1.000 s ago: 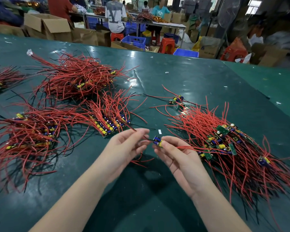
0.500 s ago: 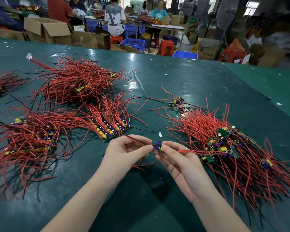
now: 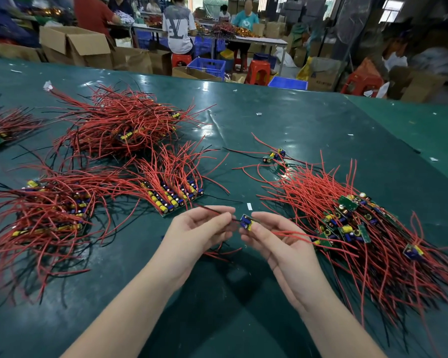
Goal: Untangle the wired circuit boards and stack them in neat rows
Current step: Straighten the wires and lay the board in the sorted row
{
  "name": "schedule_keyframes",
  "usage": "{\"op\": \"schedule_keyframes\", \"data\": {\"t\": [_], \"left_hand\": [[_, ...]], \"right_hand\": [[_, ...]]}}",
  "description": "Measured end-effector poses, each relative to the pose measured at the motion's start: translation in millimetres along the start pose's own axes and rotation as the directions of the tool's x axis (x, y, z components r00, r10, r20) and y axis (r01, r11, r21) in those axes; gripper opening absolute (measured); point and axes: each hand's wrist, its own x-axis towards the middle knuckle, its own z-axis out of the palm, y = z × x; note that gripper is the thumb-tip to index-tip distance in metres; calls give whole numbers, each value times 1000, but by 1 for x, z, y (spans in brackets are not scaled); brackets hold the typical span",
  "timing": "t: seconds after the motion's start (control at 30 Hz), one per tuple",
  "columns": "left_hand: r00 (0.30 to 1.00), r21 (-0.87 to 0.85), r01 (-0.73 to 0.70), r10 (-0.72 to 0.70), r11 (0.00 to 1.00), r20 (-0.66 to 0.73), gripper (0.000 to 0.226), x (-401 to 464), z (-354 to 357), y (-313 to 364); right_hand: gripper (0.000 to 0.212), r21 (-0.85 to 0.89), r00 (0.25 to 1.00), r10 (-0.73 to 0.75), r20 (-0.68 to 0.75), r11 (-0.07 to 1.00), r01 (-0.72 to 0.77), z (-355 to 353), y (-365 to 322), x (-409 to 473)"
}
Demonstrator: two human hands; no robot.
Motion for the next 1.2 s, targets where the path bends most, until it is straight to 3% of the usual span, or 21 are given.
{"op": "schedule_keyframes", "data": {"t": [0.17, 0.3, 0.43, 0.63, 1.07, 1.2], "left_hand": [[991, -120, -97, 84, 988, -104, 22, 6, -6, 8], [975, -157, -151, 121, 976, -184, 20, 9, -11, 12], [976, -221, -151, 109, 963, -190, 18, 10, -13, 13], [983, -305, -160, 125, 939, -133, 22, 12, -13, 18], [936, -24, -241, 226, 970, -268, 19, 13, -15, 12], [913, 158, -248, 285, 956, -291, 21, 14, -16, 8]], "right_hand": [[14, 143, 991, 125, -53, 983, -116, -6, -6, 4], [15, 154, 989, 126, -81, 982, -112, -8, -8, 5], [14, 89, 993, 84, -83, 993, -77, -9, -8, 4], [21, 186, 985, 130, -110, 977, -108, -13, -12, 8], [16, 114, 986, 154, -62, 983, -146, -11, -10, 7], [13, 81, 985, 158, -65, 985, -152, -12, -8, 6]]}}
